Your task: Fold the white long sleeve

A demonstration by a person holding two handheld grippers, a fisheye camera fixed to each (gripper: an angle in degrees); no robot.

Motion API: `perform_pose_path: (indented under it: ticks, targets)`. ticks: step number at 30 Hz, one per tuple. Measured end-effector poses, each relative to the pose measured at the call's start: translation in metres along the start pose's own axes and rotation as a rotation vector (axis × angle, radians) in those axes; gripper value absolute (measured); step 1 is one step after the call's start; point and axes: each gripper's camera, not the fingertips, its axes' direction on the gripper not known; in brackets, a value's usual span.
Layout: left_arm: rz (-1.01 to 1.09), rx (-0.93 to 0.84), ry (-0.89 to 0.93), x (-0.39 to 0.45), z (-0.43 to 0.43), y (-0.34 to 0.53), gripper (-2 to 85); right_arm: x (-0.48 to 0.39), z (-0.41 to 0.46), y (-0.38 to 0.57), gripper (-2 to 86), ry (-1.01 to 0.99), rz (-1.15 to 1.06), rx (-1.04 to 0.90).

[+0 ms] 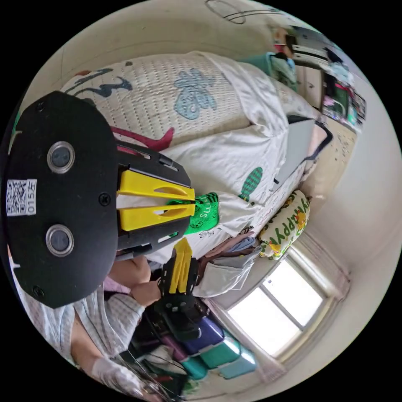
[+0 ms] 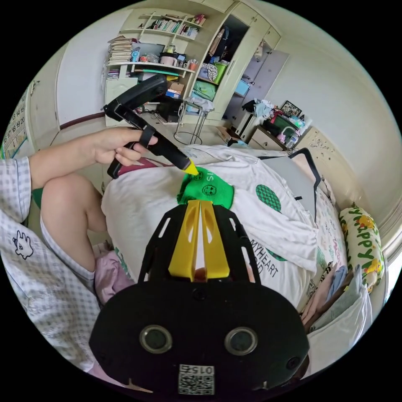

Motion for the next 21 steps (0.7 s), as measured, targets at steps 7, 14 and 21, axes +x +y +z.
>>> perform_pose_path:
  ticks: [7,14,21]
  targets:
    - [0.413,0.033,-0.309,0.107,-0.009,0.017,8.6,0.025,0.016,0.019,6.5,-0.132,0.106,-0.018]
    - [0.655,-0.070,-0.597,0.168,0.048,0.025,9.9,0.011,0.031,-0.003,14.8,-0.195,0.127,-0.024]
    - [0.627,-0.018,-0.531,0.184,0.037,0.024,1.2,0.027,0.027,-0.011,10.4,-0.145,0.208,0.072]
